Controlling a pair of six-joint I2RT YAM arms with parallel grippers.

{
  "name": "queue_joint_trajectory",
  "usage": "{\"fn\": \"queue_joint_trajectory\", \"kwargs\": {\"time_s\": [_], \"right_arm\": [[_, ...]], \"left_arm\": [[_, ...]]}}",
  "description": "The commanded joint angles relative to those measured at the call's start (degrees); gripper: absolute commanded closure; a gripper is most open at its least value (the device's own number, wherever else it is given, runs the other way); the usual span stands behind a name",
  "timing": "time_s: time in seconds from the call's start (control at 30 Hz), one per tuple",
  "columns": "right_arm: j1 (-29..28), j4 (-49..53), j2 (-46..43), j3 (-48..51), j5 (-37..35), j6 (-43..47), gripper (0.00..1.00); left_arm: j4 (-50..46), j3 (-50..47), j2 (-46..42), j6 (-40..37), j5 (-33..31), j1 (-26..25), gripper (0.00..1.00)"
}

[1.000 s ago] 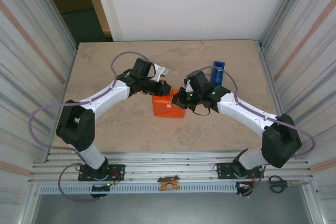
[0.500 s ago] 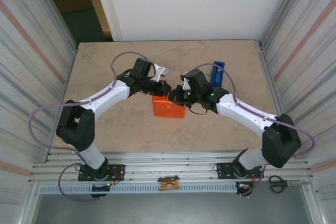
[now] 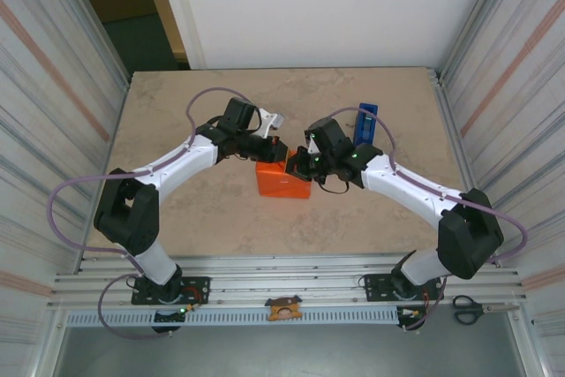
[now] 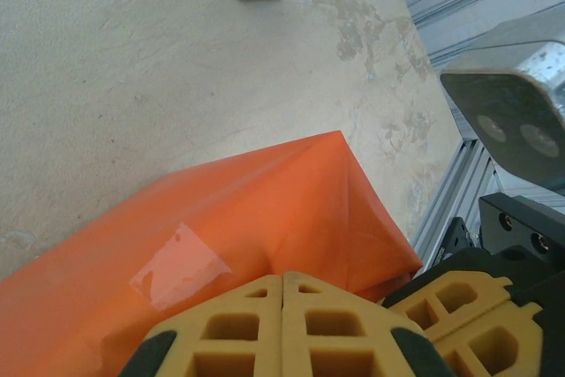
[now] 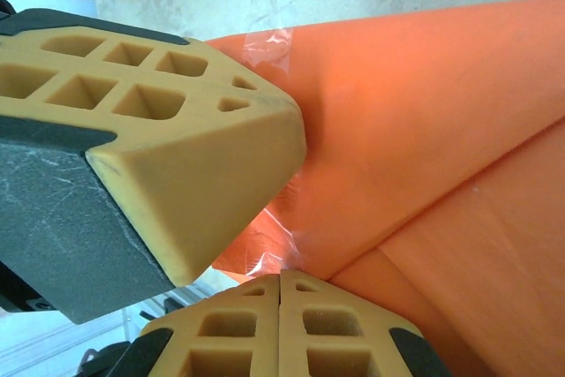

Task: Wrap the gift box in paper
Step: Stick the wrapping paper to the gift box.

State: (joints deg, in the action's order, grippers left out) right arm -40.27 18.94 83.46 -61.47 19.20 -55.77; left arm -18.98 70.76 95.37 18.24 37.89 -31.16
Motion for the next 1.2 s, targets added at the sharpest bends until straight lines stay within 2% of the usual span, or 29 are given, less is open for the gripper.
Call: {"fn": "queue_joint_trajectory", "kwargs": {"time_s": [0.0, 0.17, 0.4, 0.57, 0.63, 0.67, 0.7, 0.73, 0.83, 0.9, 0.93, 1.0, 1.1, 1.17], "right_arm": [[0.24, -0.05, -0.77, -2.00, 2.39, 0.91, 1.00], [0.00, -6.85, 1.15, -0.43, 4.99, -0.88, 1.00], [0.06, 0.61, 3.65, 0.41, 0.61, 1.01, 1.00], [0.41, -2.77, -0.56, -0.75, 3.28, 4.69, 0.99], [0.90, -3.04, -3.73, -1.30, 2.23, 8.46, 0.89], [1.28, -2.50, -5.32, -1.23, 1.31, 10.26, 0.86], [1.98, -1.38, -7.07, -0.84, -0.34, 12.03, 0.80], [3.10, -0.77, -8.99, 0.15, -1.74, 13.44, 0.68], [6.86, 0.55, -14.76, 4.43, -5.38, 18.23, 0.51], [9.00, -1.44, -19.17, 9.24, -7.85, 21.94, 0.37], [9.78, -2.96, -21.15, 11.96, -9.30, 24.40, 0.34], [10.25, -7.84, -23.89, 17.77, -11.28, 29.36, 0.30], [9.92, -15.12, -24.52, 24.41, -9.43, 37.79, 0.26], [9.24, -18.58, -22.89, 26.86, -8.16, 42.00, 0.26]], "left_arm": [[-8.37, -2.12, 2.24, 0.82, 0.50, -1.90, 1.00], [-8.33, -1.70, 2.10, 1.04, 0.58, -1.81, 1.00], [-7.93, 0.05, 1.92, 1.18, 2.50, -1.21, 1.00], [-8.11, 2.59, 1.30, 1.00, 3.48, -0.84, 0.99], [-8.12, 4.14, 0.71, 0.66, 3.50, -0.59, 0.93], [-8.03, 5.10, 0.34, 0.55, 3.75, -0.36, 0.86], [-7.63, 6.00, -0.15, 0.44, 3.83, -0.07, 0.74], [-6.90, 6.76, -0.76, 0.46, 3.92, 0.25, 0.68], [-3.69, 7.60, -3.53, -0.05, 3.81, 1.07, 0.48], [-1.42, 6.49, -6.12, -1.30, 3.35, 1.57, 0.42], [-0.40, 5.32, -7.69, -2.51, 2.55, 1.79, 0.39], [1.21, 1.61, -11.24, -5.02, -0.24, 2.06, 0.36], [4.72, -7.89, -18.18, -8.97, -6.82, 2.64, 0.36], [9.18, -16.07, -22.80, -10.73, -8.90, 3.75, 0.36]]}}
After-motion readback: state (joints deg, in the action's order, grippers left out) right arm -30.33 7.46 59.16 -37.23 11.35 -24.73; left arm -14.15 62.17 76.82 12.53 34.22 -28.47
